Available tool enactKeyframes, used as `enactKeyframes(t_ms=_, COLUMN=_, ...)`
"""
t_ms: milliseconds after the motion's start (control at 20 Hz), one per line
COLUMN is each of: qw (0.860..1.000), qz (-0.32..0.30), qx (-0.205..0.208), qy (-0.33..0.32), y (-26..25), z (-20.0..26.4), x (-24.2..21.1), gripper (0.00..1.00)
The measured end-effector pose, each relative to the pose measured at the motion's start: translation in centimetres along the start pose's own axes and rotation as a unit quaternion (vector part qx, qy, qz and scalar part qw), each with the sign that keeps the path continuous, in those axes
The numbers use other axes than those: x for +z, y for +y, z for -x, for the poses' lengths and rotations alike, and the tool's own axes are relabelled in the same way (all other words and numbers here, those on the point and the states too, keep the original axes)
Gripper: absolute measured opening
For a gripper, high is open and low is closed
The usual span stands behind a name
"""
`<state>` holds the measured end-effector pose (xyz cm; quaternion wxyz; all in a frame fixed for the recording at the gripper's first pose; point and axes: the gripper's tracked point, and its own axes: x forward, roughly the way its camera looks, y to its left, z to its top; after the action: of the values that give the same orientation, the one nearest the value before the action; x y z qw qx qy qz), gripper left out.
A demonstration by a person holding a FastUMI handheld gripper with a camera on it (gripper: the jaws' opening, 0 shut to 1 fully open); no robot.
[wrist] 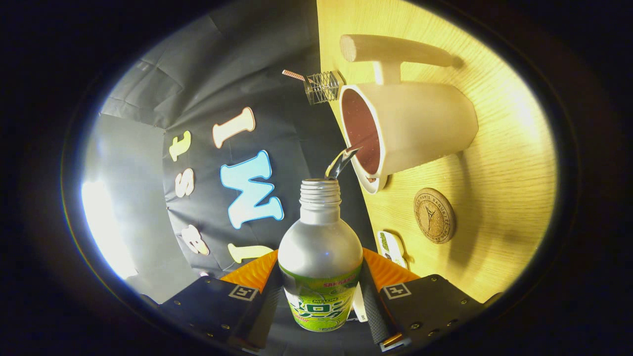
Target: Take the bottle from table, then pour the juice into the cup, finally place the bottle on the coaster
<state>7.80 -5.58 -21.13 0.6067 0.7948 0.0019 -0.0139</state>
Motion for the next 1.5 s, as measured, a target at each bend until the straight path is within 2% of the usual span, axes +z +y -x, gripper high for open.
enactKeyframes(t_ms=850, qw=0.996, qz=-0.083, qx=0.022, qy=-0.004, y=2.0, z=0.0, x=-0.7, gripper=0.76)
enactKeyframes(t_ms=1500, qw=0.990, qz=-0.136, qx=0.019, qy=-0.012, y=2.8, z=-0.7, x=-0.4, gripper=0.76)
